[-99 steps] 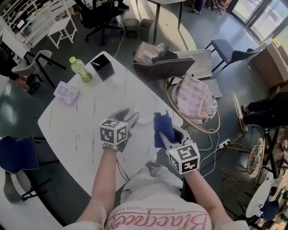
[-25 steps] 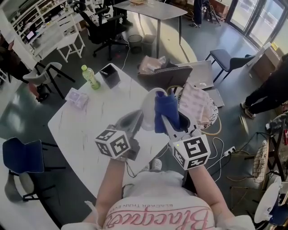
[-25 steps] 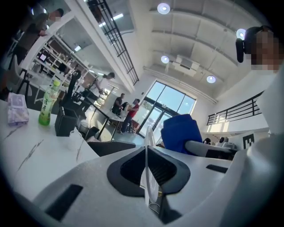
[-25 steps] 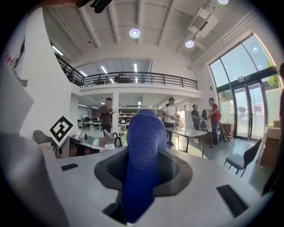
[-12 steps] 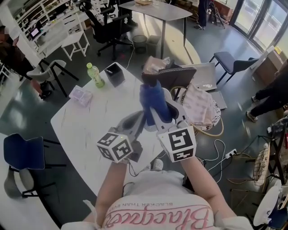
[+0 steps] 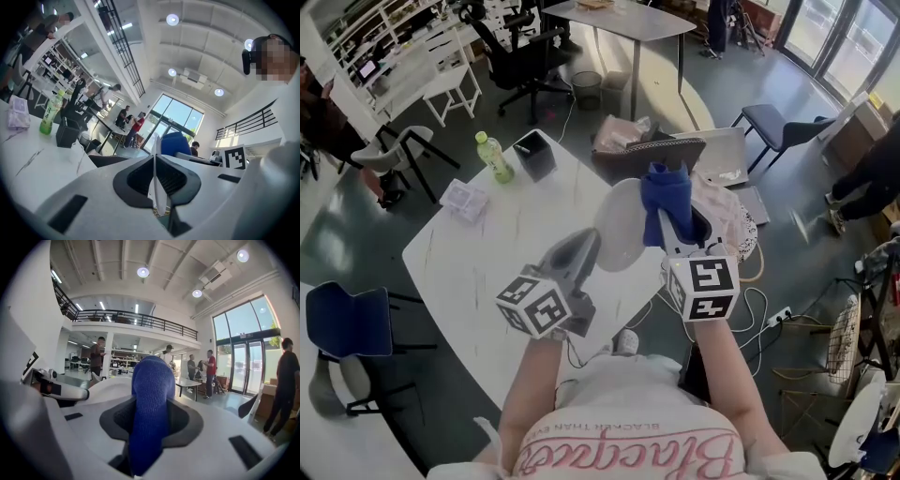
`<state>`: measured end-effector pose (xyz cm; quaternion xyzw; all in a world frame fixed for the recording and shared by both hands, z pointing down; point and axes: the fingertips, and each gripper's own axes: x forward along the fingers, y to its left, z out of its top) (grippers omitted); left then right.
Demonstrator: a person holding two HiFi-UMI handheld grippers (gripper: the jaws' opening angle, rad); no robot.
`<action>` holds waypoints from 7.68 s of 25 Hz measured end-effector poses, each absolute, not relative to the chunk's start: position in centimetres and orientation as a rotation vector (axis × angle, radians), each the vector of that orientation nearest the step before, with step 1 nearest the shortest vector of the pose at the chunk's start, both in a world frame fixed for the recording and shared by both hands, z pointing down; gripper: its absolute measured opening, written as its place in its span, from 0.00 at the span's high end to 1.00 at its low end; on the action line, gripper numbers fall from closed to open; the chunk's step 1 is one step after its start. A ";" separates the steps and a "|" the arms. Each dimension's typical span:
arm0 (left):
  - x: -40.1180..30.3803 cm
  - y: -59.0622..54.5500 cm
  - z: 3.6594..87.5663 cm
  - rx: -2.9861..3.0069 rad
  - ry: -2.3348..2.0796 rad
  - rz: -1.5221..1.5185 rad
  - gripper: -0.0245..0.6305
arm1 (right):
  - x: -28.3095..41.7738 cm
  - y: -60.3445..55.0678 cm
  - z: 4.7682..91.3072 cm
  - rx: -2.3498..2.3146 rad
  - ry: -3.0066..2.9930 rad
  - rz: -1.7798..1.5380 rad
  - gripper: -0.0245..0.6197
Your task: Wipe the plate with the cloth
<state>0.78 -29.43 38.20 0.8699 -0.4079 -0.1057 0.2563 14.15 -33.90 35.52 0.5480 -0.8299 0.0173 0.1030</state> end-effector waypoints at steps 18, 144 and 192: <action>0.5 -29.9 38.0 2.334 -1.125 -0.317 0.94 | 6.8 -28.1 34.7 1.318 -2.686 0.084 0.78; 6.9 -23.6 44.5 3.558 -1.362 1.305 0.94 | 8.6 -37.2 49.0 0.335 -1.996 -0.187 0.78; -2.6 -30.8 41.4 2.300 -1.416 -0.262 0.94 | 13.5 -29.8 42.4 1.450 -2.537 0.502 0.78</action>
